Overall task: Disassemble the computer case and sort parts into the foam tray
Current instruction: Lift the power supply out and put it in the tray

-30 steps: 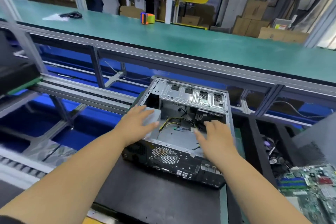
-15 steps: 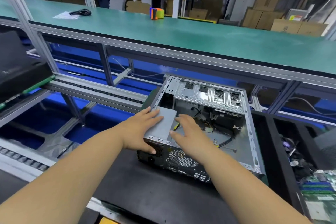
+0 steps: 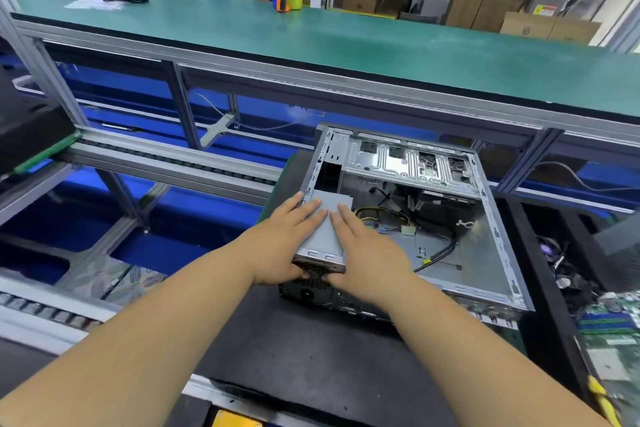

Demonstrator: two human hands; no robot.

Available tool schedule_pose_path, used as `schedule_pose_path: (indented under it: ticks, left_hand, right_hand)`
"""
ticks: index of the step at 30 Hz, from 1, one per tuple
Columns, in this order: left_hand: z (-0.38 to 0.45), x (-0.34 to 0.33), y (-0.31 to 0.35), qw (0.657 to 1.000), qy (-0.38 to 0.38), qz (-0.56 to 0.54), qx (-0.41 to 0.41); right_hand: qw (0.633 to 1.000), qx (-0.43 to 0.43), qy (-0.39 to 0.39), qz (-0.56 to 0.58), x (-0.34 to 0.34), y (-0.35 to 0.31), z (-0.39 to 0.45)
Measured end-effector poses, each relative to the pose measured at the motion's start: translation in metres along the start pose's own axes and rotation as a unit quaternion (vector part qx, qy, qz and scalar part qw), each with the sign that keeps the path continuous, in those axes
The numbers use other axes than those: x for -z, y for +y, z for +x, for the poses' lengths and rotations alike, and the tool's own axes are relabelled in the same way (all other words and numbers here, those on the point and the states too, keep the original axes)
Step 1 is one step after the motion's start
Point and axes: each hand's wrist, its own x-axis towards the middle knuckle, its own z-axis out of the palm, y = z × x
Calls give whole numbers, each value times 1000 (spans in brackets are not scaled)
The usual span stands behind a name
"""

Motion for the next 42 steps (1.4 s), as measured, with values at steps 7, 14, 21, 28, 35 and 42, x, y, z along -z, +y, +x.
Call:
schedule_pose_path:
  ticks: [7, 14, 21, 28, 35, 42]
  left_hand:
    - [-2, -5, 0, 999, 24, -34, 1]
    - [-3, -9, 1, 999, 52, -10, 4]
    - [-1, -10, 0, 998, 57, -15, 9]
    - [-1, -18, 4, 996, 89, -14, 23]
    - [0, -14, -3, 996, 61, -62, 9]
    - [-4, 9, -7, 980, 13, -198, 8]
  right_hand:
    - [999, -27, -4, -17, -3, -9, 1]
    - [997, -35, 15, -72, -13, -20, -2]
    - [995, -43, 31, -79, -15, -20, -2]
    - [993, -84, 24, -77, -16, -26, 2]
    - [996, -13, -25, 85, 3, -11, -5]
    - [963, -23, -7, 268, 21, 13, 6]
